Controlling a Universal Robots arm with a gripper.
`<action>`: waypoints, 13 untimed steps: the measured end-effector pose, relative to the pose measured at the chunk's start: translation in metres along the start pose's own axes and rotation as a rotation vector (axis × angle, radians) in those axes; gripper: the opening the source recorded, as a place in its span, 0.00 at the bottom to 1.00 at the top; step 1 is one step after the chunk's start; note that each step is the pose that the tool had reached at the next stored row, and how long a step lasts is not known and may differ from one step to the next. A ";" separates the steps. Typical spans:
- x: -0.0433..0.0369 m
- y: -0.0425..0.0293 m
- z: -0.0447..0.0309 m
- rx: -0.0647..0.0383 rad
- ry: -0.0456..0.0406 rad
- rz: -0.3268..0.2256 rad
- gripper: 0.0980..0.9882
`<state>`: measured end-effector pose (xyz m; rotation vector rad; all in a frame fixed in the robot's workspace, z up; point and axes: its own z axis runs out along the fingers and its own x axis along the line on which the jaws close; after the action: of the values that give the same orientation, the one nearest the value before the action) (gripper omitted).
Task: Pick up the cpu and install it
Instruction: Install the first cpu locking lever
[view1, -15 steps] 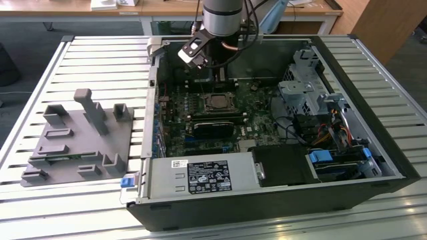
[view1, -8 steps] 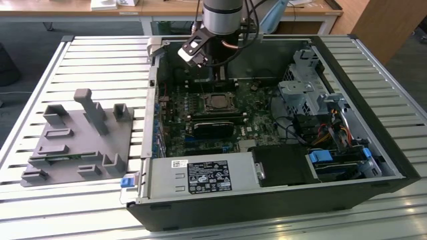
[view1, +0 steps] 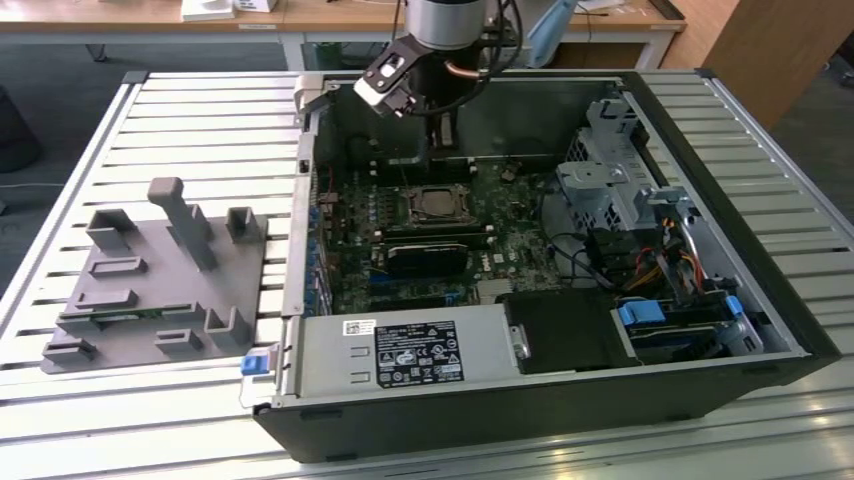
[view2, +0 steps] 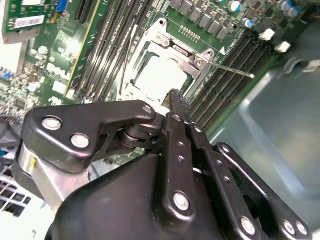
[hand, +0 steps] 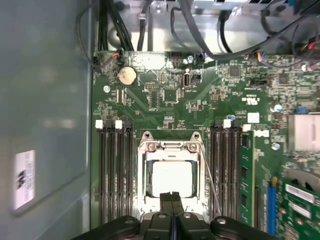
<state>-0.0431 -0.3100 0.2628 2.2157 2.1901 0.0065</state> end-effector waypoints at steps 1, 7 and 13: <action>-0.0001 0.0001 -0.0036 0.000 0.0000 0.000 0.01; -0.0001 0.0002 -0.0095 -0.001 0.0011 -0.052 0.01; -0.0001 0.0001 -0.0087 -0.002 0.0033 -0.160 0.01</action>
<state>-0.0432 -0.3100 0.2715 2.0342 2.3601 0.0095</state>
